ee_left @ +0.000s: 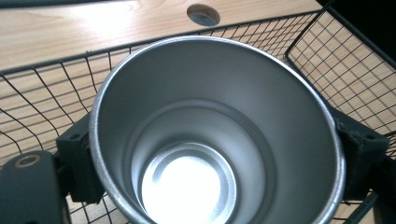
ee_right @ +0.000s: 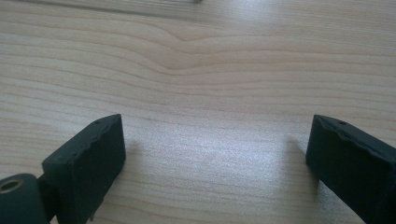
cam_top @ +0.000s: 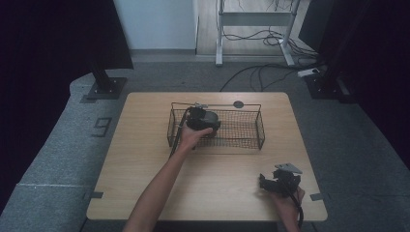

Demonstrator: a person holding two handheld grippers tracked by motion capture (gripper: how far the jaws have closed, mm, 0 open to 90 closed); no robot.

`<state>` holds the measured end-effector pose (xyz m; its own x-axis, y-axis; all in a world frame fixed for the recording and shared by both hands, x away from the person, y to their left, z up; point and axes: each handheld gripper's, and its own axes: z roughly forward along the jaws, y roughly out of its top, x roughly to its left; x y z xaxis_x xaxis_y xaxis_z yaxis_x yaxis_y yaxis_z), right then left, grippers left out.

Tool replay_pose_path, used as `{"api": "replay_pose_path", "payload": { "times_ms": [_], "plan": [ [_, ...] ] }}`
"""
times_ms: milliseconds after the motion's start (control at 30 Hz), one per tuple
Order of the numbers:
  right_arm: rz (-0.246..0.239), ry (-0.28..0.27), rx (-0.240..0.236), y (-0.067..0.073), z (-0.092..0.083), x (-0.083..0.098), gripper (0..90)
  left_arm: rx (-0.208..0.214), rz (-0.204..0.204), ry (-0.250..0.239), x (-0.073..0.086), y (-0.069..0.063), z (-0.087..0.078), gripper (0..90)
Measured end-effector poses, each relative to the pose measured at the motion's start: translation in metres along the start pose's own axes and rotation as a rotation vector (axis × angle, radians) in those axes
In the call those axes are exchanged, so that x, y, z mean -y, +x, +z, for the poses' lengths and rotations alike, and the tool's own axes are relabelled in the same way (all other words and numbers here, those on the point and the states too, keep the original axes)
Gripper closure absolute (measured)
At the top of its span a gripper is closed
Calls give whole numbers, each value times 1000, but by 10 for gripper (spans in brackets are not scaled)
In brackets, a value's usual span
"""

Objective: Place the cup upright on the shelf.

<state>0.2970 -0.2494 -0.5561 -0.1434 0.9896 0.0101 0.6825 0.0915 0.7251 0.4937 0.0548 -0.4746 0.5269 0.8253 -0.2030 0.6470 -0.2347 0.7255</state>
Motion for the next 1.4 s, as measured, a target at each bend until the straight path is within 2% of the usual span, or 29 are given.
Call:
{"api": "replay_pose_path", "payload": {
  "times_ms": [333,600,767,867,1000,1167,1233,1400],
  "plan": [
    [-1,0,-1,0,0,0,49,2,-4,23,4,-2,9,129],
    [-1,-1,0,0,0,0,51,-21,-12,60,7,-3,15,127],
    [-2,-1,-1,0,0,0,51,-55,3,74,9,-4,18,124],
    [-2,-1,-1,0,0,0,51,-63,-5,83,8,-5,18,123],
    [-2,-1,-1,0,0,0,51,-94,-6,105,8,-5,20,120],
    [-2,-1,-1,0,0,0,51,-95,-13,104,7,-6,19,114],
    [-2,-1,-1,0,0,0,51,-90,-11,99,7,-6,18,81],
    [-1,-1,-3,0,0,0,55,-89,-2,67,4,-8,13,52]
  ]
}}
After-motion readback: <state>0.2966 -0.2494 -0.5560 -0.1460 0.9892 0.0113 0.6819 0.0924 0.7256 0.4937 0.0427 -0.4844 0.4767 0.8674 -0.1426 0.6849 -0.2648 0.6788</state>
